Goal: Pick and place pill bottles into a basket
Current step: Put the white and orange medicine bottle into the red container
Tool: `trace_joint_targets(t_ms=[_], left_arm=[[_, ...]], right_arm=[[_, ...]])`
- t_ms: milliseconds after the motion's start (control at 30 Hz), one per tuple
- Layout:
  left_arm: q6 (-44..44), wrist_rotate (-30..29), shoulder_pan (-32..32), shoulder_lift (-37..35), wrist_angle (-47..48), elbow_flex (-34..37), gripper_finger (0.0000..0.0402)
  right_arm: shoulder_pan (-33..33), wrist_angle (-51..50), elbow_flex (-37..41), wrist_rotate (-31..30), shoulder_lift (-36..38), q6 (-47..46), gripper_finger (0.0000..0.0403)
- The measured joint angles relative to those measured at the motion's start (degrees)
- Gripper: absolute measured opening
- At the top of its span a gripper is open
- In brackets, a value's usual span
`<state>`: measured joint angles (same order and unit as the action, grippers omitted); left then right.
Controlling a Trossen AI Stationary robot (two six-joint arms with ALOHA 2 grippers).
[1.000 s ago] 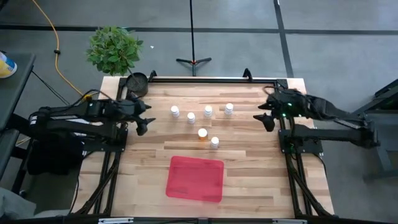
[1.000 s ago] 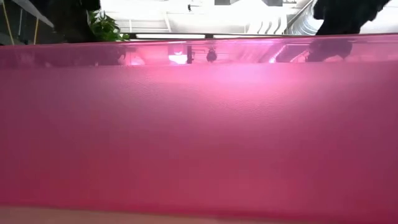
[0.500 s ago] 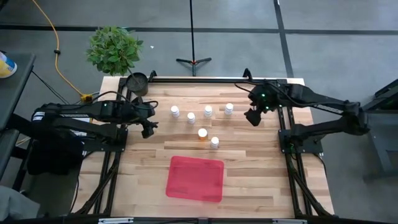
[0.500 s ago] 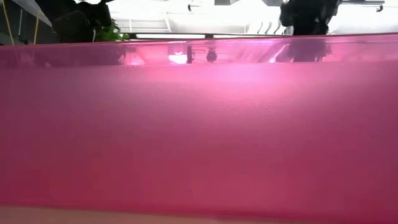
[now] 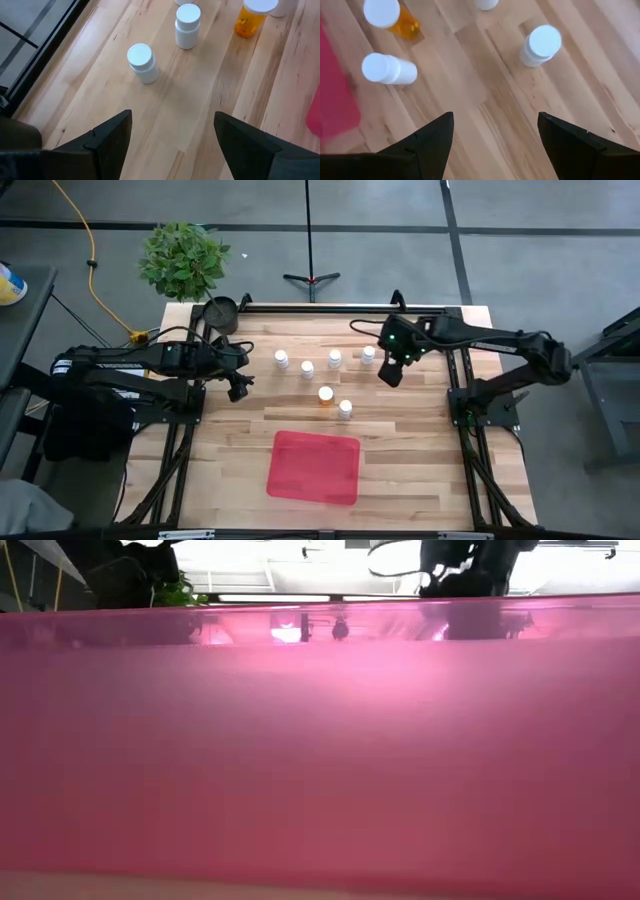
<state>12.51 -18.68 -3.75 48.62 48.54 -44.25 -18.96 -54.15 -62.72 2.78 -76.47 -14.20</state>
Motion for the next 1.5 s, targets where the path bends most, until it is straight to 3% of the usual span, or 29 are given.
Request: trace_joint_targets(t_ms=[267, 533, 900, 1067, 1500], left_arm=[[0.25, 0.0, 0.0, 0.0, -0.51, 0.0, 0.0317], [1.29, -0.02, 0.0, 0.0, -0.46, 0.0, 0.0317], [1.81, 0.02, 0.0, -0.01, -0.66, 0.0, 0.0317], [3.01, 0.38, 0.0, -0.02, -0.68, 0.0, 0.0317], [3.02, 1.75, 0.0, -0.02, -0.81, 0.0, 0.0317]], right_arm=[[0.0, 3.49, 0.0, 10.05, -4.89, -1.19, 0.0279], [0.0, 4.54, 0.03, 9.98, -6.95, -1.81, 0.028], [0.26, 15.52, 0.04, 20.85, -6.77, -0.75, 0.028], [0.75, 19.8, 0.04, 21.23, -7.35, -2.05, 0.028], [4.2, 29.8, 0.09, 25.63, -16.67, -8.22, 0.028]])
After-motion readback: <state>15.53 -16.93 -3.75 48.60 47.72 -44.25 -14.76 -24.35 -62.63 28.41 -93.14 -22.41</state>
